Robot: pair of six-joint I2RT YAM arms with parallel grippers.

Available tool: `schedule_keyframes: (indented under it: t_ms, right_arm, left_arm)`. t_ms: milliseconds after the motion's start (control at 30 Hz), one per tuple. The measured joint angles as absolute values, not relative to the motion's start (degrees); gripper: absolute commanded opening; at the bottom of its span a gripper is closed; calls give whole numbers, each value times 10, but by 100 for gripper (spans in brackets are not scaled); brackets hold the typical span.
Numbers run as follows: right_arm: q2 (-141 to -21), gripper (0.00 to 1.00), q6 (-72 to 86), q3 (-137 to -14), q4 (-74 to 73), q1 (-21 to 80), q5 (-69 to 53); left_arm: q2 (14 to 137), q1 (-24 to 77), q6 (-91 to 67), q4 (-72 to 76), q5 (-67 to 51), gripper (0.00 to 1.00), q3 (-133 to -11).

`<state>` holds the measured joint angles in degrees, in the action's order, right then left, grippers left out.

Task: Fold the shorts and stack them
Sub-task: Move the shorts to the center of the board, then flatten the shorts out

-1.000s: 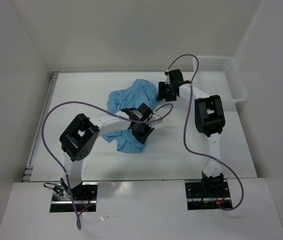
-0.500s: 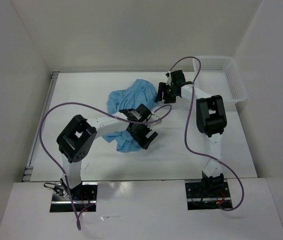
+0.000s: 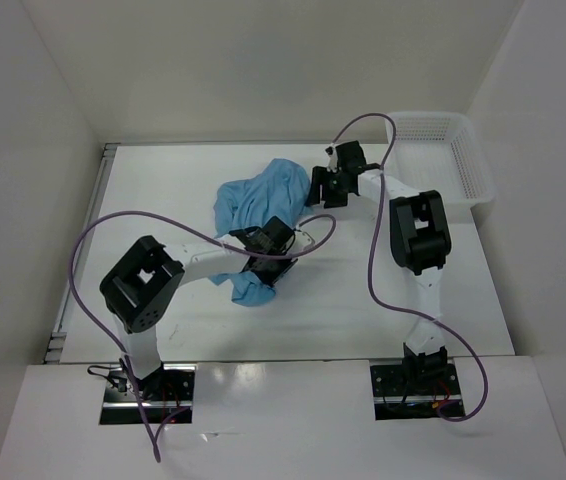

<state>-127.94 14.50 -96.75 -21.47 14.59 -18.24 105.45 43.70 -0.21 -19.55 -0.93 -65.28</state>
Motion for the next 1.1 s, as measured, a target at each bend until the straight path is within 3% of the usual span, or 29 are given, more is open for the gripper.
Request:
schedule_keyframes:
  t_ms: [333, 500, 833, 1100]
  right_arm:
    - [-1274, 68, 152, -974, -221, 164, -235]
    - [-1251, 70, 179, -960, -220, 168, -257]
    - [-1260, 70, 212, -960, -221, 178, -169]
    - [-1249, 71, 168, -939, -224, 177, -216]
  left_arm:
    - [1046, 367, -2, -287, -25, 0, -702]
    - [985, 326, -2, -317, -38, 0, -705]
    - [961, 315, -2, -333, -51, 0, -700]
    - [958, 227, -2, -331, -38, 0, -682]
